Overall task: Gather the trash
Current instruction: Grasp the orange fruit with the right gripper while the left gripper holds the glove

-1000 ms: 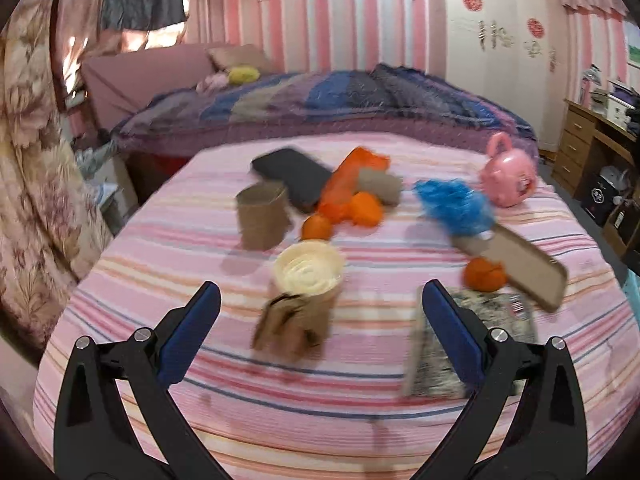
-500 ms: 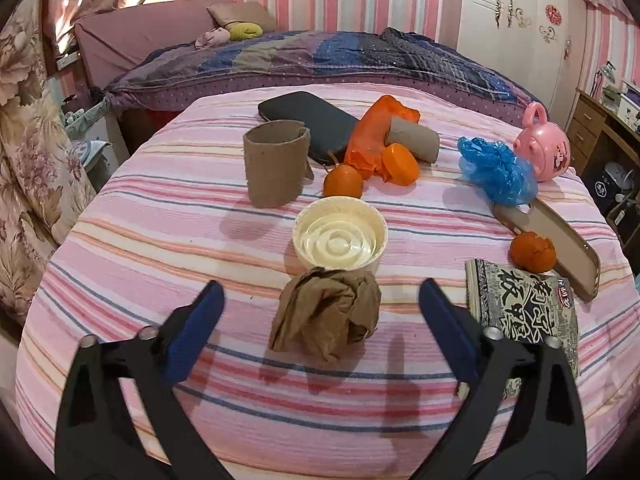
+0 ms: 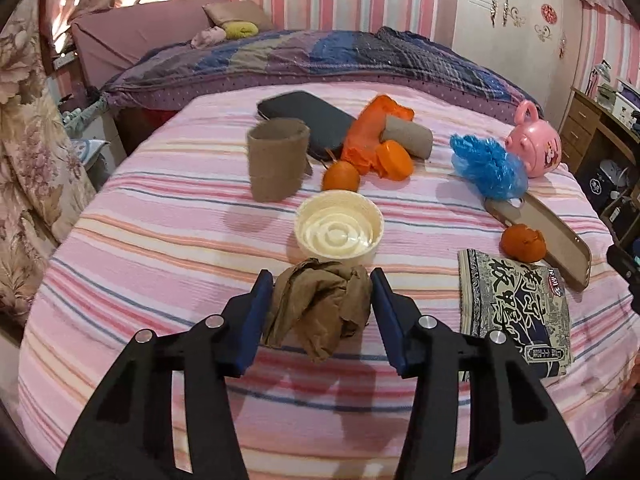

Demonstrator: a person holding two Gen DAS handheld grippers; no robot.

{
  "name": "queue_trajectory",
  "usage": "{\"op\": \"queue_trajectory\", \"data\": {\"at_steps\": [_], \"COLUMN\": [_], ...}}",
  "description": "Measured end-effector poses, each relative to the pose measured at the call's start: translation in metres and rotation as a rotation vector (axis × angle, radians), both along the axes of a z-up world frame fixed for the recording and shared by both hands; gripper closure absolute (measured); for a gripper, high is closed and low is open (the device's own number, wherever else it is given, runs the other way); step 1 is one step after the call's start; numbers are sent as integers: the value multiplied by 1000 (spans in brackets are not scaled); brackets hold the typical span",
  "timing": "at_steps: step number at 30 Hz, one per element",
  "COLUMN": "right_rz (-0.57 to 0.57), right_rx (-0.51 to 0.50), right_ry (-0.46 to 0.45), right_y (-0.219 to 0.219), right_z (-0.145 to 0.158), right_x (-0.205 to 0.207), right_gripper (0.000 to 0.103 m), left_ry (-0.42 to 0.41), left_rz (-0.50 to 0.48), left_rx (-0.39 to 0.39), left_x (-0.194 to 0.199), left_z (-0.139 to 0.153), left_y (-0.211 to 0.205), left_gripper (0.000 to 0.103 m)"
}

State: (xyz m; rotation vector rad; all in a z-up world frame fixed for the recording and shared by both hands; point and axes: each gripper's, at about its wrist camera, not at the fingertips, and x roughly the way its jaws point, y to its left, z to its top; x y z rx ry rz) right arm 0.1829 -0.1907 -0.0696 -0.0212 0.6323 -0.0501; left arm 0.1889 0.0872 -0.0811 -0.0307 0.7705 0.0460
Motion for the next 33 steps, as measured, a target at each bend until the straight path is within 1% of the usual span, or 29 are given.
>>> {"op": "queue_trajectory", "data": {"at_steps": [3,6,10,14,18,20,22,23,26,28,29,30,31,32,33], "right_rz": [22,60,108,154,194,215,232,242,256,266,277,283,291,292,291], "right_rx": [8,-6,-30,-81,-88,-106,-122,-124,-107,-93,-87,-87,-88,-95,-96], "right_ry": [3,10,23,24,28,33,48,58,79,101,121,130,140,148,146], "right_y": [8,23,43,63,77,88,96,100,105,107,109,110,112,113,114], "right_z": [0,-1,-4,-6,-6,-7,-10,-10,-12,-15,-18,-19,-21,-22,-22], "right_x": [2,4,11,15,21,27,33,37,46,51,54,55,56,57,57], "right_gripper": [8,8,8,8,9,14,22,24,32,42,44,50,58,62,64], "left_ry": [-43,-49,-57,-69,-79,-80,-80,-80,-77,-76,-75,-74,-74,-73,-73], "left_rz": [16,33,52,75,87,90,93,95,102,104,104,104,103,101,99], "left_rx": [48,69,52,37,32,32,27,24,12,11,11,13,14,18,22], "left_x": [-6,-4,-2,0,1,1,1,1,3,4,4,4,4,5,5], "left_z": [7,7,9,14,17,18,18,18,19,20,20,20,20,20,20], "left_y": [2,8,19,29,33,34,35,36,38,38,38,37,37,36,35], "left_gripper": [54,54,54,54,54,54,54,54,54,54,54,54,54,54,54]}}
